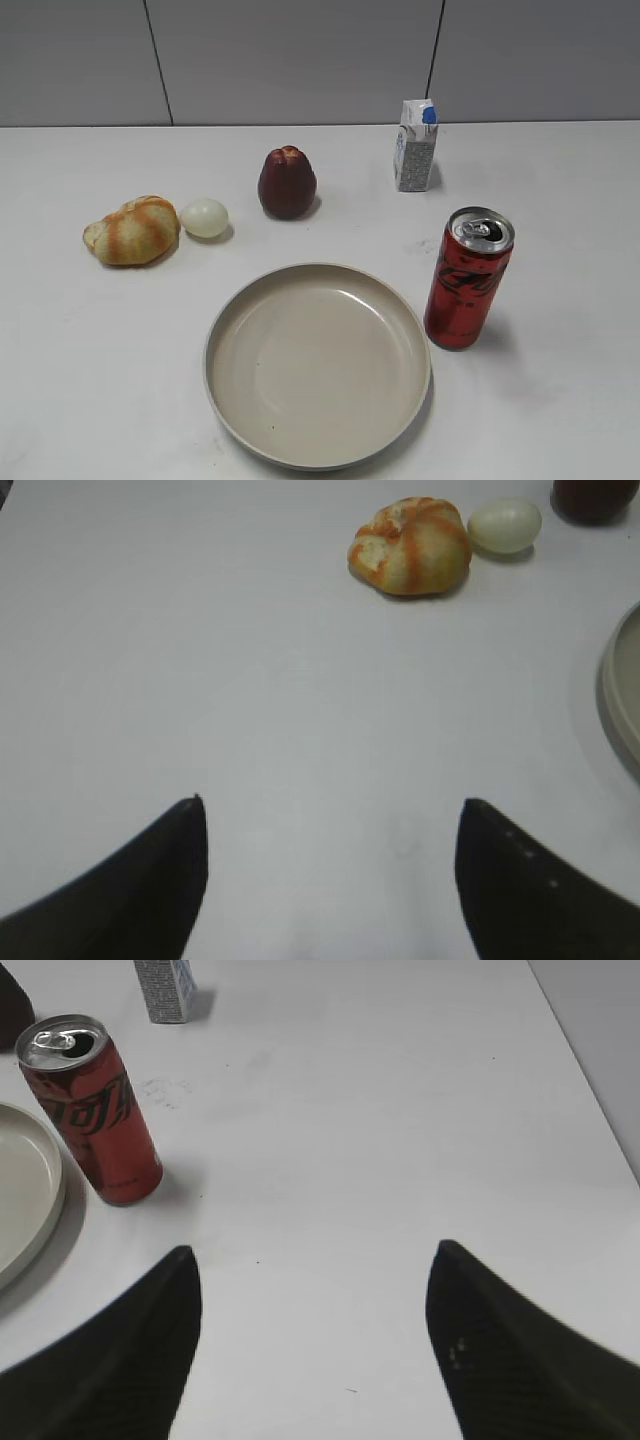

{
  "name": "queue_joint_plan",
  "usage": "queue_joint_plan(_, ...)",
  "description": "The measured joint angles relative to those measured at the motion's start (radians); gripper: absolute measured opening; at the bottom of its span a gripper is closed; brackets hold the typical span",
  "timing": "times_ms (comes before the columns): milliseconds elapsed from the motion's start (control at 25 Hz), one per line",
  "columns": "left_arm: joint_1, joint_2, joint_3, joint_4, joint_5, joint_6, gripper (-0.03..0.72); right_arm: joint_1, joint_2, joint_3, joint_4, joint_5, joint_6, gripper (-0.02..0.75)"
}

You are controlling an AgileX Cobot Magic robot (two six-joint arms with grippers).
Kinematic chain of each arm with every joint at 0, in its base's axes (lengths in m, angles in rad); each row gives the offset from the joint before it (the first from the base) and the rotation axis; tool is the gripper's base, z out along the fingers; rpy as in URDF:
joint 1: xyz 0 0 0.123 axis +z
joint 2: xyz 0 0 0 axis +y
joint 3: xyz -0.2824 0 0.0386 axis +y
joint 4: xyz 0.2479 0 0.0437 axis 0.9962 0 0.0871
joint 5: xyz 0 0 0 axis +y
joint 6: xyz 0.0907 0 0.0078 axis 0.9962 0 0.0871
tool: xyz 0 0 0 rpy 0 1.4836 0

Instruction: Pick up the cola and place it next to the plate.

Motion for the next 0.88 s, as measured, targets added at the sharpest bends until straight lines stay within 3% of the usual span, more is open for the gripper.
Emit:
queue_joint_plan(480,0.002,-0.007,0.001,-0.001,-0.004,0.000,0.585,0.000,0.000,0.000,0.000,0.000,0.000,0.533)
queue_joint_plan(880,0.091,-0.204,0.001,-0.003,-0.005,0.000,0.533,0.000,0.000,0.000,0.000,0.000,0.000,0.533)
